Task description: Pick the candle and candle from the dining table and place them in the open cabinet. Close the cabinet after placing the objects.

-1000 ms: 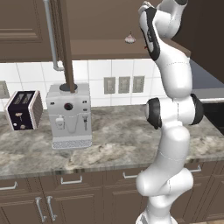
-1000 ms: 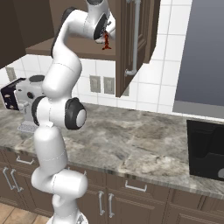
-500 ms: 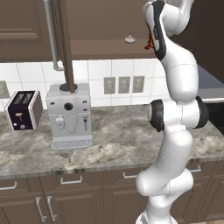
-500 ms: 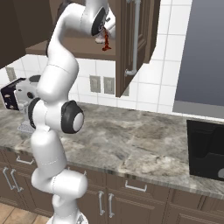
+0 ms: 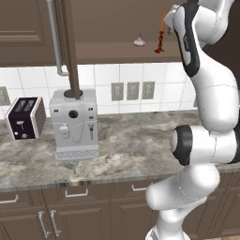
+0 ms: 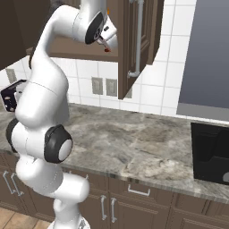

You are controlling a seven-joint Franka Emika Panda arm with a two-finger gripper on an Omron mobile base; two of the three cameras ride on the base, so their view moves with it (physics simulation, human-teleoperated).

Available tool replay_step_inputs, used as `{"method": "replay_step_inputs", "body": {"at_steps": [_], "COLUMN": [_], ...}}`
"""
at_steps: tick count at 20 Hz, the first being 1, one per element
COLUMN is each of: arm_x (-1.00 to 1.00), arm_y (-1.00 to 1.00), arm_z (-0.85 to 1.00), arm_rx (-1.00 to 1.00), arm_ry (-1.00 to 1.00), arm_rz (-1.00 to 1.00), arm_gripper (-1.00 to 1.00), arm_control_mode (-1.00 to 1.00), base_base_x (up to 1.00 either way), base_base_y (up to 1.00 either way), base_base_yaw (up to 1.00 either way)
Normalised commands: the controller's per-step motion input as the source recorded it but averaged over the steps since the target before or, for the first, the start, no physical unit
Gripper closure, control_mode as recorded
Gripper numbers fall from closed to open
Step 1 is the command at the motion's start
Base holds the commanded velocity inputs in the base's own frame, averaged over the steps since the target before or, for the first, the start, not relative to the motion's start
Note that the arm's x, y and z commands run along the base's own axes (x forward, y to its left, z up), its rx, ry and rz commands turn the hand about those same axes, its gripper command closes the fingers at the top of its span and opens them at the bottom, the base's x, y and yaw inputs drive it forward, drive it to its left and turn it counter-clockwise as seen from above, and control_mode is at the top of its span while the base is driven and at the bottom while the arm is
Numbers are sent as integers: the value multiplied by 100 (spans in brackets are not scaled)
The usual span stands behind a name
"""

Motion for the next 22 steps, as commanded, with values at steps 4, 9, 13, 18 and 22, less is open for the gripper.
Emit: {"method": "replay_step_inputs", "body": {"at_steps": [4,9,13,18,22], "arm_x": [-100,-70,-24,0,0], "arm_y": [17,24,15,9,1], "arm_z": [-93,-98,-86,-73,-61], "arm_rx": [0,0,-9,-12,-12], "arm_ry": [-2,0,4,13,18], "arm_rz": [8,11,11,10,14], "arm_gripper": [-100,-100,-100,-100,-100], "arm_control_mode": [-100,-100,-100,-100,-100], "base_base_x": [0,0,0,0,0], "base_base_y": [0,0,0,0,0], "base_base_yaw": [0,0,0,0,0]}}
